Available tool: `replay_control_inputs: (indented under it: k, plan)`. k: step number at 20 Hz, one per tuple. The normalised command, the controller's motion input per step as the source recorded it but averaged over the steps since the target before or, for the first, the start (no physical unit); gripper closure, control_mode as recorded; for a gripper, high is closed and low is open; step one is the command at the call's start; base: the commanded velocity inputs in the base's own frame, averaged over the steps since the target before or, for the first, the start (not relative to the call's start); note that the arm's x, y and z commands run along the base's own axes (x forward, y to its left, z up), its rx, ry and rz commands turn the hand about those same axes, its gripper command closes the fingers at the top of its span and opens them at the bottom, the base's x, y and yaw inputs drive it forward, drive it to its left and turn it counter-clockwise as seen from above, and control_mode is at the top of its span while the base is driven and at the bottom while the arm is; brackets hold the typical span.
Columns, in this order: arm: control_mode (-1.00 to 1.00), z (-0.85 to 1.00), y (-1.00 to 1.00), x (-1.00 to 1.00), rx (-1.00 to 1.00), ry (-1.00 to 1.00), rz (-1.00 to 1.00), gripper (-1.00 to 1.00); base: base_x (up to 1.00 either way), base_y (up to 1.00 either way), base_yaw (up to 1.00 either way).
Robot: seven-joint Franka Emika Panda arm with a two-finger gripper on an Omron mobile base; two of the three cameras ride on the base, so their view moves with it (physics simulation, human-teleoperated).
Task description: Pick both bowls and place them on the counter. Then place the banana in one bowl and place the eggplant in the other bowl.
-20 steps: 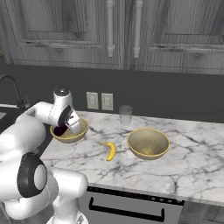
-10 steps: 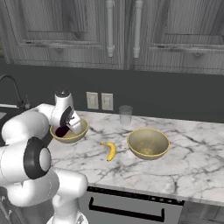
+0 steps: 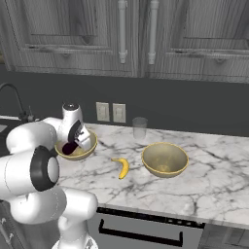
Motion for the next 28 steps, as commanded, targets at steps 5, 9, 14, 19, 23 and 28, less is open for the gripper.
replay_control_inputs:
  k: [5, 9, 14, 19, 23, 28]
  plan:
    - [-1.0, -0.04, 0.0, 0.06, 0.0, 0.0, 0.0, -1.0, 0.0, 0.0, 0.0]
    - [-1.0, 0.05, 0.0, 0.0, 0.0, 0.0, 0.0, -1.0, 0.0, 0.0, 0.0]
    - [-1.0, 0.33, -0.02, -0.04, 0.0, 0.0, 0.0, -1.0, 0.0, 0.0, 0.0]
    - [-1.0, 0.46, -0.1, -0.2, 0.0, -0.02, 0.0, -1.0, 0.0, 0.0, 0.0]
    - [-1.0, 0.26, -0.23, -0.52, 0.0, -0.05, 0.0, -1.0, 0.0, 0.0, 0.0]
    - [-1.0, 0.18, -0.29, -0.72, -0.02, -0.09, 0.0, -1.0, 0.0, 0.0, 0.0]
